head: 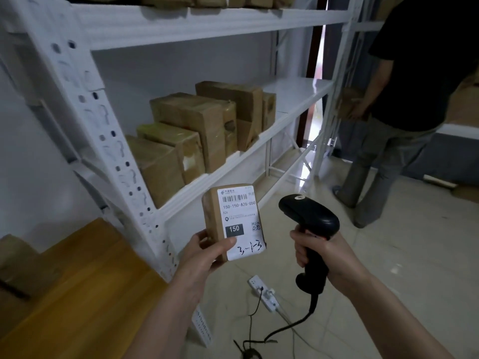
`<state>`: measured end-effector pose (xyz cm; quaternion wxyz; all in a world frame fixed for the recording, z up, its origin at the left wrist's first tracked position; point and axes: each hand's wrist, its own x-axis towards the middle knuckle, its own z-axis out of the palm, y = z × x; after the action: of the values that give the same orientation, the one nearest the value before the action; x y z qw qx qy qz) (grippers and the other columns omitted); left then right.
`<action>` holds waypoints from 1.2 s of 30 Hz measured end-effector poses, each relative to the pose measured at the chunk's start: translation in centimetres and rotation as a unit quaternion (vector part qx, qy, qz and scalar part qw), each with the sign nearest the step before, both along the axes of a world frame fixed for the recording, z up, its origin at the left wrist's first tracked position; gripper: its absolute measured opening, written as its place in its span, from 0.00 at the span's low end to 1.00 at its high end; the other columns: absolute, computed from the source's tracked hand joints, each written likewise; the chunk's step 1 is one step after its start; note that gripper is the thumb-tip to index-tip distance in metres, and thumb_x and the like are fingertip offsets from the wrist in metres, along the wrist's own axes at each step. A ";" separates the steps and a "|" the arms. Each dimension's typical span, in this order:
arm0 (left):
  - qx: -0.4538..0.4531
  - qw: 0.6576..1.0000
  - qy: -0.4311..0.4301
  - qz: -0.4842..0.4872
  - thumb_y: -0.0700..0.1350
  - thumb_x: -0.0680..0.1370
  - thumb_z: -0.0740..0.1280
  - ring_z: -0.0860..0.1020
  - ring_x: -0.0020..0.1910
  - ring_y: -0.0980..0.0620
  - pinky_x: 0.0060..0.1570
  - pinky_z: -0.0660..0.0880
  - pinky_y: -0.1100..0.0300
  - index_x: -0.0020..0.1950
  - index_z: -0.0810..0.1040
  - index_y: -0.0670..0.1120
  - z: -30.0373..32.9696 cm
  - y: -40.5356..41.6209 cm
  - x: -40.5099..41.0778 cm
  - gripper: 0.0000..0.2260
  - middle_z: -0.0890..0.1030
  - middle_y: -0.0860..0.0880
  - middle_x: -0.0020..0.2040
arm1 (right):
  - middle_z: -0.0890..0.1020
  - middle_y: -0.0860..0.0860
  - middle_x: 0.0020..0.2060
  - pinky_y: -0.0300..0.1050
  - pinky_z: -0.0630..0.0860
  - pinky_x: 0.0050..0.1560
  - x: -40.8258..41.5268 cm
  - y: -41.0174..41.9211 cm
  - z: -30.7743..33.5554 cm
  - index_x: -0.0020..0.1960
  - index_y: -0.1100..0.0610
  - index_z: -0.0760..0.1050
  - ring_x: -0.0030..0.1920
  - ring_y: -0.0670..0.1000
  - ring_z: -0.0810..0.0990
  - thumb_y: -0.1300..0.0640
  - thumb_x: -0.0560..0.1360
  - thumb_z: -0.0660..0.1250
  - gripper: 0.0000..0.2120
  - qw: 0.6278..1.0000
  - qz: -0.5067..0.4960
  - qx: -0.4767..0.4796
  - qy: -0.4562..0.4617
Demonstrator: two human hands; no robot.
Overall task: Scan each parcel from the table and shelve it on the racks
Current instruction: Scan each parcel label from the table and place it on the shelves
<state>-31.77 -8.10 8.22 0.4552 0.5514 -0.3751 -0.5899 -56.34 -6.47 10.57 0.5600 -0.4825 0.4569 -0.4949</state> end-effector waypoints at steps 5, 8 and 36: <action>-0.005 1.000 0.011 -0.017 0.52 0.54 0.80 0.84 0.48 0.50 0.43 0.80 0.59 0.58 0.76 0.50 0.1 -6.4 -2.9 0.33 0.85 0.49 0.50 | 0.72 0.59 0.30 0.46 0.75 0.36 -1.9 -7.2 0.1 0.44 0.67 0.71 0.31 0.55 0.73 0.67 0.73 0.68 0.06 0.998 -0.015 0.012 0.052; -0.002 1.000 0.008 -0.016 0.53 0.52 0.80 0.84 0.50 0.48 0.47 0.80 0.55 0.60 0.75 0.49 0.4 -10.4 -3.7 0.37 0.85 0.47 0.52 | 0.75 0.57 0.33 0.44 0.76 0.40 -2.4 -12.0 0.4 0.45 0.63 0.71 0.34 0.53 0.77 0.67 0.74 0.68 0.05 0.997 0.004 0.022 0.070; -0.118 0.989 -0.089 0.022 0.37 0.63 0.81 0.78 0.47 0.72 0.38 0.75 0.74 0.63 0.72 0.56 5.1 -33.1 -17.6 0.34 0.83 0.62 0.50 | 0.84 0.56 0.50 0.58 0.79 0.54 -11.9 -41.3 3.3 0.65 0.53 0.71 0.53 0.57 0.83 0.61 0.78 0.64 0.15 0.998 -0.042 -0.024 0.033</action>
<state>-49.35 -41.21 13.28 0.4945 0.5523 -0.4687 -0.4804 -68.24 -47.77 13.87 0.5115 -0.4926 0.4827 -0.5126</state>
